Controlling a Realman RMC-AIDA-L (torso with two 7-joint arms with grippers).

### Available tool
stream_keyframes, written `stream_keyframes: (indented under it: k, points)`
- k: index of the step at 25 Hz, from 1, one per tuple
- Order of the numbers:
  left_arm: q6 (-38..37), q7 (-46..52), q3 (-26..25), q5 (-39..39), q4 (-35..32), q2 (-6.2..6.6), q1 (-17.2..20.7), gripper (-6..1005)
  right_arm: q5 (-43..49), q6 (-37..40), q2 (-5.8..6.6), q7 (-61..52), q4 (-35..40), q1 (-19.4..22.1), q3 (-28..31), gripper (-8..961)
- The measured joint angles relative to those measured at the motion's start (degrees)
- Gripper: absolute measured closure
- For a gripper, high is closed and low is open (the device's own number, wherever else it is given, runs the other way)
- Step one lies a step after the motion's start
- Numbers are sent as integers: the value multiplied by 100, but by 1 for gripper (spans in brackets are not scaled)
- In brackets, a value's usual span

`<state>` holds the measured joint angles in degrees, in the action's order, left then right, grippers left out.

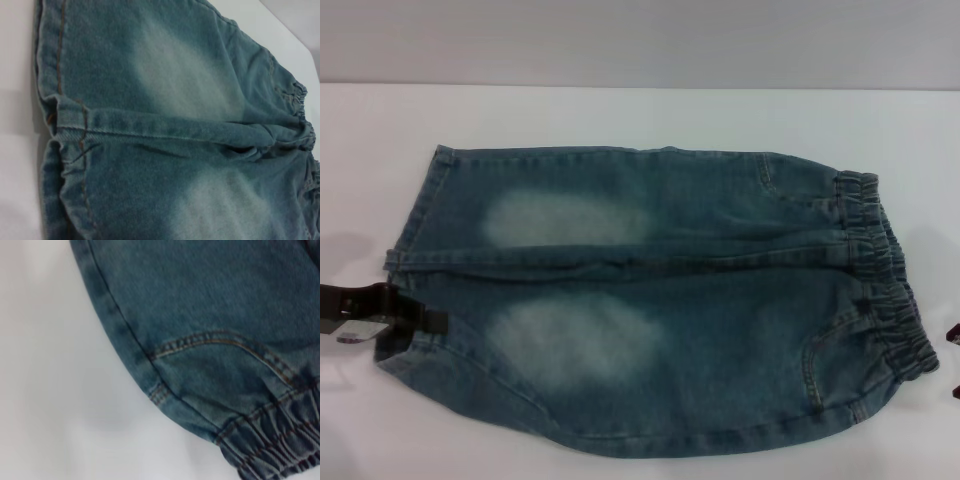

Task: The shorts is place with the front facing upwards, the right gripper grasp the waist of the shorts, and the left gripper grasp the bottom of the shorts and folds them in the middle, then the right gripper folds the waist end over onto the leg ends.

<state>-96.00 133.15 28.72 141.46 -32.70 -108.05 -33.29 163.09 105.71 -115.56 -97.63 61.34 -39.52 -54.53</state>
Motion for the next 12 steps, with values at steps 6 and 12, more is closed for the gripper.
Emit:
stream_keyframes:
  k: [6, 12]
  points:
    - [-2, 0, 2, 0, 0, 28, 0, 985, 135, -163, -104, 0, -19, 0, -38, 330]
    - [1, 0, -4, -5, 0, 41, -13, 985, 138, -177, -140, -18, -109, -11, -202, 337]
